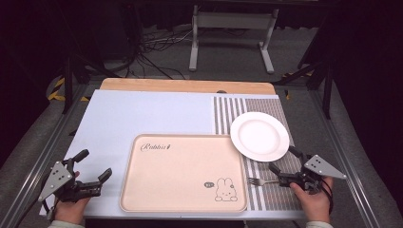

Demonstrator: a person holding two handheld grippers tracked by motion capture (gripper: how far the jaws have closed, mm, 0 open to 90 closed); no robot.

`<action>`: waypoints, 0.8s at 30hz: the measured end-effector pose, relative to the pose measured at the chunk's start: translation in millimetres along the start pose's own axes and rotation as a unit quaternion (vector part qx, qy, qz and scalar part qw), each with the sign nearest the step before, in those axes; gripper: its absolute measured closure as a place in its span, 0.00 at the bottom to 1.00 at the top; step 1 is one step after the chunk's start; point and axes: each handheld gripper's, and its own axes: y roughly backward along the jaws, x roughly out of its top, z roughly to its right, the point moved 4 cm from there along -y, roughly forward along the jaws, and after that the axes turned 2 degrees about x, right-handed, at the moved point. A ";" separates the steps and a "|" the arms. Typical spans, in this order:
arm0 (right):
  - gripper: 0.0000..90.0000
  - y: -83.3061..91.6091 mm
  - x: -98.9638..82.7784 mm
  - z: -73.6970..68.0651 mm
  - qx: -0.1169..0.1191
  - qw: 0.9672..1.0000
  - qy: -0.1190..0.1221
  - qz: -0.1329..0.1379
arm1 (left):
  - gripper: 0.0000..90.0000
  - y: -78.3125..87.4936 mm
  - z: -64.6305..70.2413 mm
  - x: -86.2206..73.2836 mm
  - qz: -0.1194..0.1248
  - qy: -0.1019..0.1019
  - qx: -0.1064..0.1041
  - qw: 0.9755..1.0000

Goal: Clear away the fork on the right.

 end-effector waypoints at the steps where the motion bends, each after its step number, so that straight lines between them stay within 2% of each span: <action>1: 0.01 0.0 0.0 0.0 0.000 1.000 0.000 0.000 | 0.01 0.0 0.0 0.0 0.000 0.000 0.000 1.000; 17: 0.01 0.3 1.2 -1.9 0.009 1.000 -0.005 0.003 | 0.01 0.4 0.9 0.5 -0.001 -0.001 0.000 1.000; 24: 0.01 -0.5 10.1 -3.0 0.022 1.000 -0.007 -0.002 | 0.01 0.3 0.4 0.0 -0.003 -0.002 0.001 1.000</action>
